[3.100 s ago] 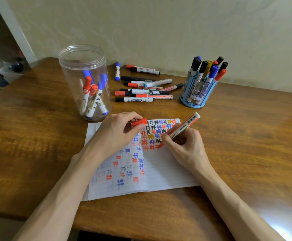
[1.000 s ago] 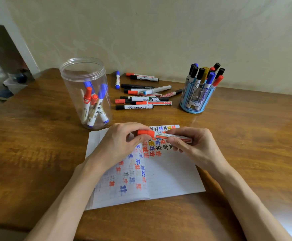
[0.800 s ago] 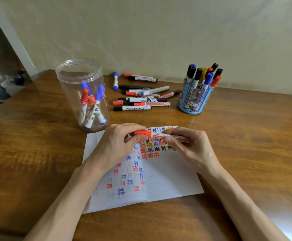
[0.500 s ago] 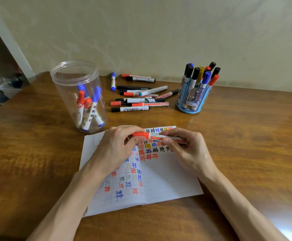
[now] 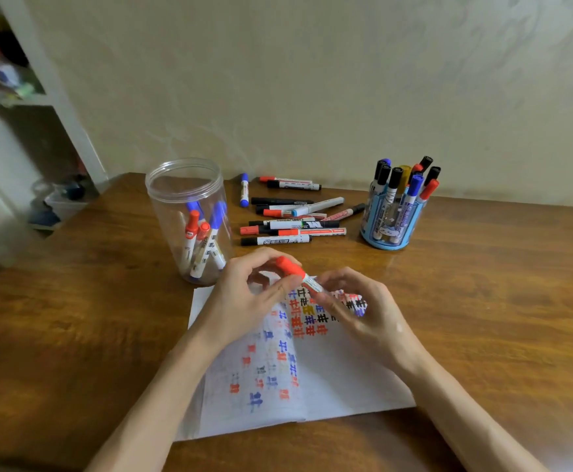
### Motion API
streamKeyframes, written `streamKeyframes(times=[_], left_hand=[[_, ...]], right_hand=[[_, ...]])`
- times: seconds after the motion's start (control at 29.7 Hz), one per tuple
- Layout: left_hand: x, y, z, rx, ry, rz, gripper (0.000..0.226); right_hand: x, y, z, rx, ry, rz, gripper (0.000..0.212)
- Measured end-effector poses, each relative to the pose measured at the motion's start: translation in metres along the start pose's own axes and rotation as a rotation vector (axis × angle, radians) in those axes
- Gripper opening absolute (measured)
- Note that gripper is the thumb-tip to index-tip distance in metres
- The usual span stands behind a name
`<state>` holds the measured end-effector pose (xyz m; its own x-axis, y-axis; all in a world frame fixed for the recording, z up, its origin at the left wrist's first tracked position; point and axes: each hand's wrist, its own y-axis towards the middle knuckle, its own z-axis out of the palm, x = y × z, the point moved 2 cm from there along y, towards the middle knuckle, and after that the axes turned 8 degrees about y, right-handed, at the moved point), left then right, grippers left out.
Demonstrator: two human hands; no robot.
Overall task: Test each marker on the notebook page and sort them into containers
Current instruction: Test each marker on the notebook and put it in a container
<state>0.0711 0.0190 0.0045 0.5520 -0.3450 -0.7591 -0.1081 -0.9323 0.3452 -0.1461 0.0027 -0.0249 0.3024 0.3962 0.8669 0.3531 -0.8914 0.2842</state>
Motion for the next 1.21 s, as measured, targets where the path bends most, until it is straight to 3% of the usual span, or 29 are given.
streamKeyframes(times=[0.2,0.57,0.87,1.21], left_hand=[[-0.025,0.006,-0.035,-0.214,-0.183,0.03,0.021],[-0.07,0.037,-0.149,-0.7,0.045,0.364,0.039],[-0.025,0.041,-0.141,-0.629,0.252,0.158,0.034],[0.004,0.033,-0.127,-0.624,0.435,0.096,0.013]], right_hand=[[0.024,0.014,0.02,0.272,-0.058,-0.007,0.052],[0.007,0.036,0.04,0.119,-0.036,-0.097,0.046],[-0.002,0.038,0.036,0.093,-0.036,-0.096,0.047],[-0.012,0.039,0.028,0.02,-0.043,-0.097,0.045]])
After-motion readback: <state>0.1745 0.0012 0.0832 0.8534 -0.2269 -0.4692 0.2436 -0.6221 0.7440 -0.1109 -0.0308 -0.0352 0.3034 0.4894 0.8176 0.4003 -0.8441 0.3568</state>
